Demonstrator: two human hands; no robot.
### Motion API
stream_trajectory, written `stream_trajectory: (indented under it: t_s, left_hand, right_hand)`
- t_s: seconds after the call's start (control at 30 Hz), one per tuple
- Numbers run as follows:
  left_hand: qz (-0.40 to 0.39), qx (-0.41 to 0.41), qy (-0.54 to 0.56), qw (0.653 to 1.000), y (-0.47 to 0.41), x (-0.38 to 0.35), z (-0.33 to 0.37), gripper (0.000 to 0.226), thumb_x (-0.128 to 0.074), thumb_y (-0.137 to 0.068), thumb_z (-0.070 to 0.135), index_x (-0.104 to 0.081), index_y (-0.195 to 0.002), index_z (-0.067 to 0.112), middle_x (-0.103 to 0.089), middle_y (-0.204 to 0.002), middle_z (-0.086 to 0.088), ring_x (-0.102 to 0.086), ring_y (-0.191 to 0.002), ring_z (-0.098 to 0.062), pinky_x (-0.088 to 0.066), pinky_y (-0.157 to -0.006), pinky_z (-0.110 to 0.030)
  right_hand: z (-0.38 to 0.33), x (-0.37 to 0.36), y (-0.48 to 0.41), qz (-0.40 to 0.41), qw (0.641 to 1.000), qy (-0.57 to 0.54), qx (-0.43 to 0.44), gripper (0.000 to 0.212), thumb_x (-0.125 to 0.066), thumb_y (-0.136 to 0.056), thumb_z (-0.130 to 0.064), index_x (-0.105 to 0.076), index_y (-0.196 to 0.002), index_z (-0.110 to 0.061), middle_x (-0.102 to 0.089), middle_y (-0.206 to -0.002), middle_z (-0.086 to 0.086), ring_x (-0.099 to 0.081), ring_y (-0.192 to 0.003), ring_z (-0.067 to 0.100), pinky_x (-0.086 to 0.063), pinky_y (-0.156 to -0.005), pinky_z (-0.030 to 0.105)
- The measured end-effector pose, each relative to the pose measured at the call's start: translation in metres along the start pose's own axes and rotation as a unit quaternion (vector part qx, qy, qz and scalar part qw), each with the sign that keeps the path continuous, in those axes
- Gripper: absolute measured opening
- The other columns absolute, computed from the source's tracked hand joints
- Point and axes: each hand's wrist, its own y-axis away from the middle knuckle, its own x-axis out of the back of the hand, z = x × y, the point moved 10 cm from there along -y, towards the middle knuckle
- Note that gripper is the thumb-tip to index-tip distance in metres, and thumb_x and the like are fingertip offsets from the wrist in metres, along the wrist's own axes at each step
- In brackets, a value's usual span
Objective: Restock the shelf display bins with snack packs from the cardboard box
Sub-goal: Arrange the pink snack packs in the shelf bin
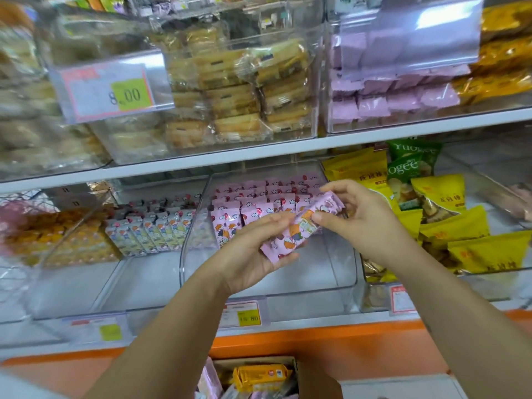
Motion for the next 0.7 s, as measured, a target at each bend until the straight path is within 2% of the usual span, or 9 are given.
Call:
stream_trajectory:
  t_s: [0.07, 0.13, 0.2, 0.27, 0.37, 0.43, 0.5, 0.6, 0.7]
  left_hand:
    - [0.028, -0.055, -0.02, 0.998, 0.0, 0.009, 0.013, 0.035, -0.062, -0.072, 0.014, -0.06, -0.107, 0.015, -0.072, -0.098, -0.006, -0.069, -0.084, -0.02, -0.058, -0.069, -0.024]
    - [0.057, -0.11, -0.054, 0.991, -0.001, 0.018, 0.026, 0.031, -0.062, -0.077, 0.009, -0.058, -0.108, 0.012, -0.07, -0.097, -0.007, -0.069, -0.081, -0.016, -0.057, -0.071, -0.023]
    - [0.086, -0.145, -0.102, 0.98, -0.003, 0.024, 0.035, 0.019, -0.061, -0.086, 0.006, -0.059, -0.104, 0.011, -0.07, -0.094, -0.006, -0.068, -0.079, -0.016, -0.058, -0.074, -0.027]
    - [0.141, -0.156, -0.174, 0.962, -0.006, 0.033, 0.04, 0.019, -0.063, -0.089, 0.009, -0.058, -0.106, 0.015, -0.07, -0.094, -0.003, -0.067, -0.078, -0.017, -0.058, -0.077, -0.032]
    - [0.209, -0.157, -0.393, 0.882, -0.018, 0.031, 0.049, 0.028, -0.069, -0.087, 0.019, -0.054, -0.11, 0.021, -0.065, -0.101, 0.007, -0.066, -0.083, -0.017, -0.056, -0.072, -0.033]
    - [0.185, -0.143, -0.521, 0.821, -0.041, 0.016, 0.043, 0.035, -0.071, -0.086, 0.024, -0.055, -0.117, 0.021, -0.06, -0.101, 0.008, -0.058, -0.086, -0.014, -0.043, -0.064, -0.023]
    - [0.15, -0.129, -0.594, 0.779, -0.068, 0.002, 0.029, 0.048, -0.07, -0.086, 0.025, -0.052, -0.13, 0.016, -0.056, -0.107, 0.002, -0.051, -0.089, -0.012, -0.035, -0.064, -0.018]
    - [0.133, -0.133, -0.642, 0.744, -0.097, -0.009, 0.015, 0.051, -0.069, -0.087, 0.02, -0.051, -0.134, 0.012, -0.06, -0.117, -0.008, -0.055, -0.096, -0.018, -0.034, -0.068, -0.019]
    - [0.165, -0.149, -0.646, 0.73, -0.108, -0.006, 0.012, 0.049, -0.068, -0.087, 0.018, -0.05, -0.131, 0.013, -0.059, -0.114, -0.014, -0.058, -0.099, -0.028, -0.045, -0.077, -0.029]
  right_hand:
    - [0.002, 0.007, 0.002, 0.038, 0.999, 0.001, -0.005, 0.028, -0.079, -0.074, -0.023, -0.058, -0.091, -0.022, -0.066, -0.087, 0.001, -0.059, -0.074, 0.008, -0.046, -0.062, 0.015]
    - [0.003, 0.01, 0.004, 0.063, 0.997, 0.038, 0.0, 0.026, -0.08, -0.071, -0.027, -0.057, -0.082, -0.023, -0.064, -0.08, -0.001, -0.056, -0.07, 0.01, -0.042, -0.057, 0.013]
    - [0.002, 0.006, 0.006, 0.052, 0.996, 0.066, 0.014, 0.023, -0.081, -0.071, -0.025, -0.06, -0.078, -0.023, -0.064, -0.077, -0.006, -0.056, -0.069, 0.007, -0.042, -0.058, 0.012]
    - [0.001, 0.008, 0.006, 0.039, 0.994, 0.096, 0.024, 0.018, -0.08, -0.073, -0.023, -0.063, -0.08, -0.024, -0.064, -0.079, -0.011, -0.056, -0.072, -0.001, -0.04, -0.061, 0.008]
    - [0.006, 0.024, 0.007, 0.047, 0.989, 0.137, 0.017, 0.019, -0.078, -0.075, -0.022, -0.064, -0.085, -0.029, -0.062, -0.084, -0.014, -0.056, -0.078, -0.003, -0.038, -0.064, 0.006]
    - [0.013, 0.027, 0.006, 0.034, 0.987, 0.156, 0.008, 0.019, -0.077, -0.076, -0.021, -0.066, -0.09, -0.027, -0.066, -0.092, -0.008, -0.06, -0.085, 0.006, -0.043, -0.07, 0.015]
    - [0.018, 0.026, 0.007, 0.029, 0.986, 0.167, 0.008, 0.019, -0.077, -0.077, -0.019, -0.068, -0.093, -0.023, -0.067, -0.097, -0.005, -0.061, -0.088, 0.01, -0.046, -0.075, 0.021]
    - [0.02, 0.026, 0.007, 0.035, 0.986, 0.163, 0.01, 0.018, -0.075, -0.078, -0.019, -0.069, -0.095, -0.022, -0.068, -0.097, -0.004, -0.06, -0.089, 0.01, -0.048, -0.075, 0.023]
    - [0.022, 0.026, 0.005, 0.036, 0.987, 0.158, 0.01, 0.017, -0.075, -0.078, -0.021, -0.07, -0.095, -0.022, -0.068, -0.096, -0.004, -0.059, -0.089, 0.01, -0.05, -0.077, 0.026]
